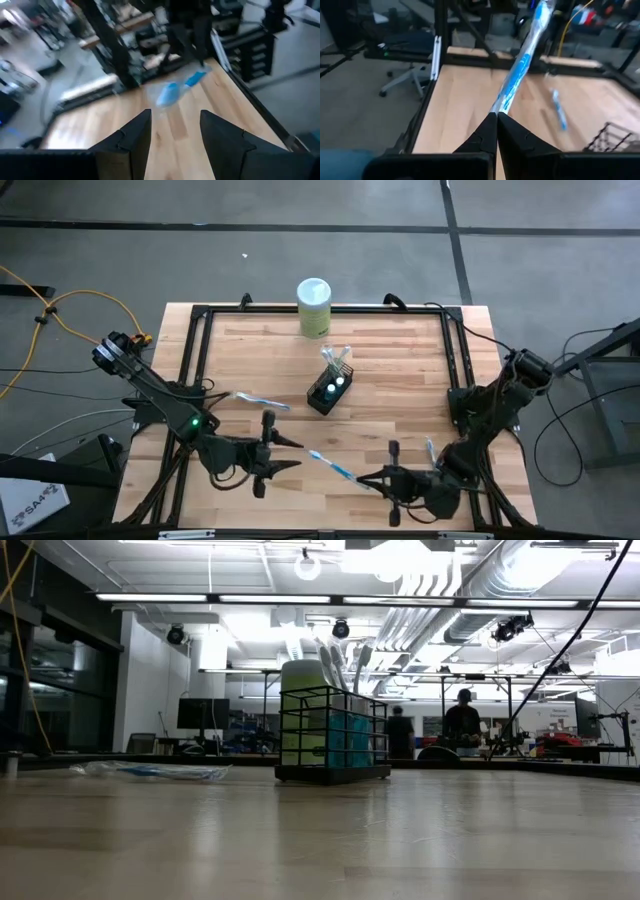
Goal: Pick & Place toothbrushing station
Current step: Put the bottom left blue toothbrush into the left section of the black wire organizer
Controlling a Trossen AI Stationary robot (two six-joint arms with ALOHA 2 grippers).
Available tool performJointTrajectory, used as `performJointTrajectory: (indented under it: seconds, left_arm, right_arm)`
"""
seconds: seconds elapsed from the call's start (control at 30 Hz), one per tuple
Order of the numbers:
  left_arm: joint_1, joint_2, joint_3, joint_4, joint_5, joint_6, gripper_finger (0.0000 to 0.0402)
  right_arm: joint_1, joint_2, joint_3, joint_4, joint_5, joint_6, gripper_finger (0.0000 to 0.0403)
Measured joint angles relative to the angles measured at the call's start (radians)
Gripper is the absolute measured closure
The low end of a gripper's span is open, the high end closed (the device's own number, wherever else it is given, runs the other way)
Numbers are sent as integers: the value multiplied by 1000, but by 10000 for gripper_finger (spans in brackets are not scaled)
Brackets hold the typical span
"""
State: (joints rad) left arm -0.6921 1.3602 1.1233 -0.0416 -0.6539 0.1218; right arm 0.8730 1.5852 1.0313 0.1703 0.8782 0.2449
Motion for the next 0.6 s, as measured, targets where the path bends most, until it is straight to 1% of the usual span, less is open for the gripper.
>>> performJointTrajectory:
  seconds: [0.07, 0.2, 0.37, 0.47, 0.6]
  left_arm:
    - [-5, 0, 0, 45, -30, 34, 240]
    - [2, 0, 0, 119, -35, 62, 240]
    - [23, 0, 0, 162, -28, 64, 240]
    - [34, 0, 0, 192, 13, 64, 240]
    - [54, 0, 0, 246, 110, 76, 240]
  right_arm:
    - [16, 0, 0, 10, 47, -24, 400]
    - [38, 0, 0, 77, 138, -136, 400]
    - [42, 0, 0, 211, 152, -324, 400]
    - [30, 0, 0, 238, 136, -379, 400]
    - [11, 0, 0, 271, 135, -435, 400]
